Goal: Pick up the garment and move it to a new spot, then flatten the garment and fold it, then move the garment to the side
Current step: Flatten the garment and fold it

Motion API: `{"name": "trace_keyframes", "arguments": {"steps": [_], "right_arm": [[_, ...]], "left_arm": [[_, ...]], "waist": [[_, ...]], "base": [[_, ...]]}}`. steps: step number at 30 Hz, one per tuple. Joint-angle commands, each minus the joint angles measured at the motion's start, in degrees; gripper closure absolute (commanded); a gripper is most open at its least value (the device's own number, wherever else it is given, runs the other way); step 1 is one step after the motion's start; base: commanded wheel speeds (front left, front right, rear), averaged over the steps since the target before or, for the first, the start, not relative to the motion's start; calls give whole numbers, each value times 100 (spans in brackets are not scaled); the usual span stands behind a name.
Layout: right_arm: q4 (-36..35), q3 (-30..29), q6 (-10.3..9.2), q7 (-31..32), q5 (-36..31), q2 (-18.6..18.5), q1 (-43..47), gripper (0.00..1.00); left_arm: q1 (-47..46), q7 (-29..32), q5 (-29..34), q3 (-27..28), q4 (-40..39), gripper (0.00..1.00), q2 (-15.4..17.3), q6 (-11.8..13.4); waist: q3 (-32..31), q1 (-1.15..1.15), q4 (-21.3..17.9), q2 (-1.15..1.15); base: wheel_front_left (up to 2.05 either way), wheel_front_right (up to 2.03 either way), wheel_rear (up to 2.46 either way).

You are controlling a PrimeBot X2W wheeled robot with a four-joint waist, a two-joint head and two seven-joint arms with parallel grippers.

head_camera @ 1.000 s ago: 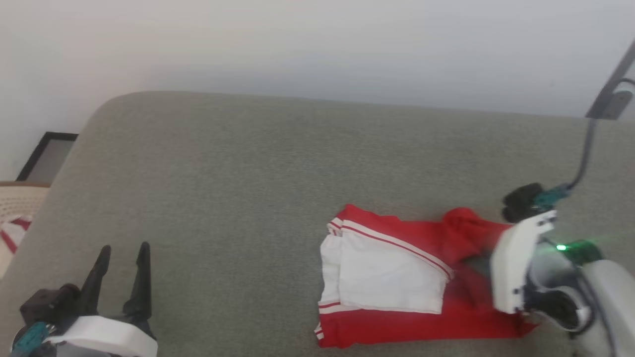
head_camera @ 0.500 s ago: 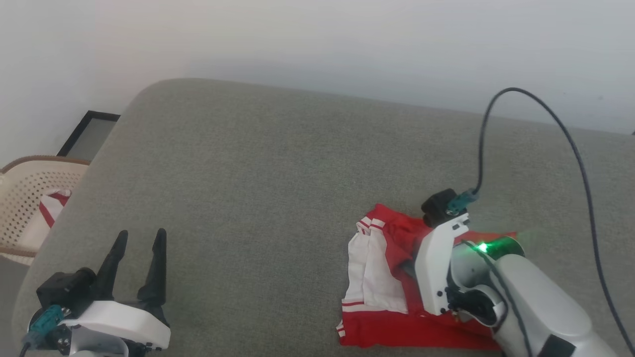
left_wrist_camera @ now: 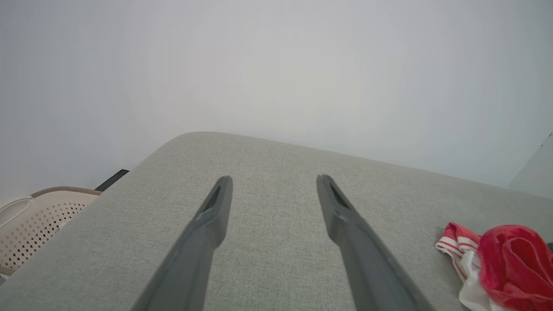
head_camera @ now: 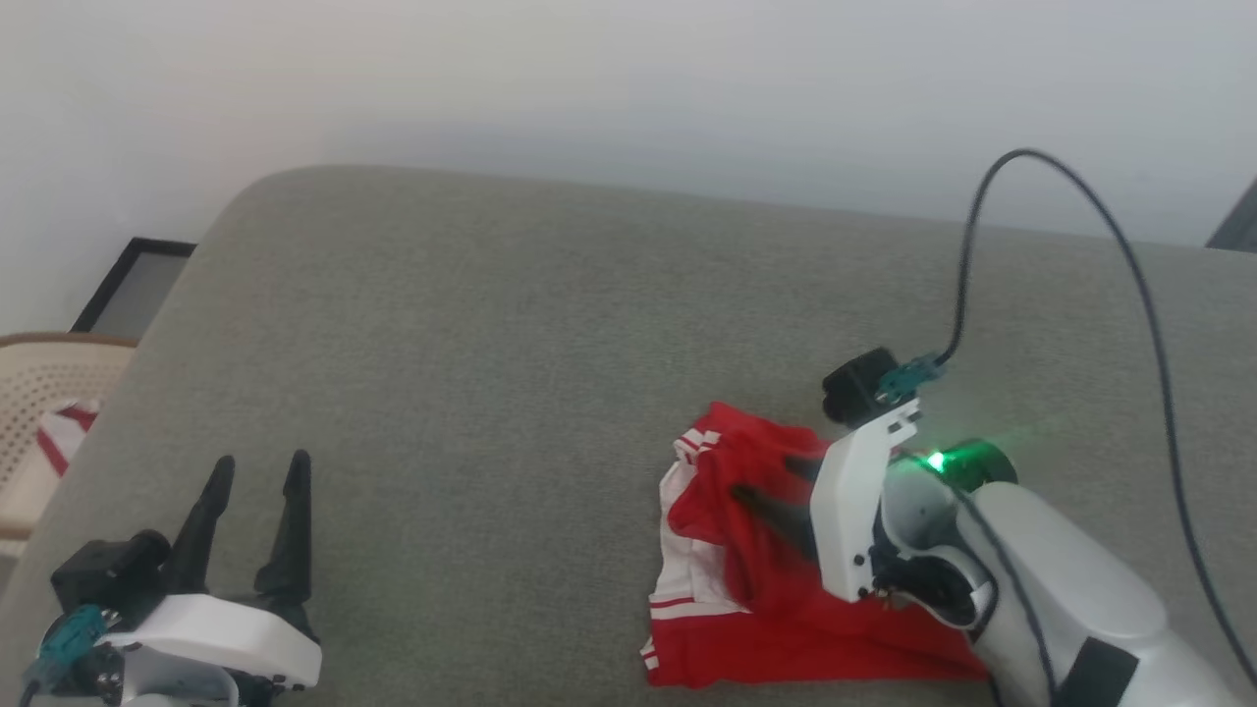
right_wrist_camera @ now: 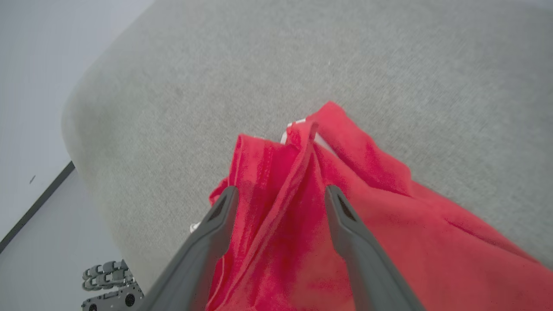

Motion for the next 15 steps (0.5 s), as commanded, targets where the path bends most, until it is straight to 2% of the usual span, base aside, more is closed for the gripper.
{"name": "trace_keyframes", "arguments": {"steps": [1,6,15], "right_arm": [[-113,12,-2,-130,70,-68,-37,0],[-440,-175,-3,-516,187,-393,97,0],[-916,-736,-2,-1408,-108,-1075,550,0]], "left_arm": [[55,-26,-20,33,12,0,28,-9],[181,-36,-52,134,3,0,95,15],[474,-52,-2,320,-96,0,190,52]], "waist": [[-30,0,-107,0],[-124,0,-356,0],[-275,0,-842,0]], "base": [[0,0,0],[0,0,0],[0,0,0]]}}
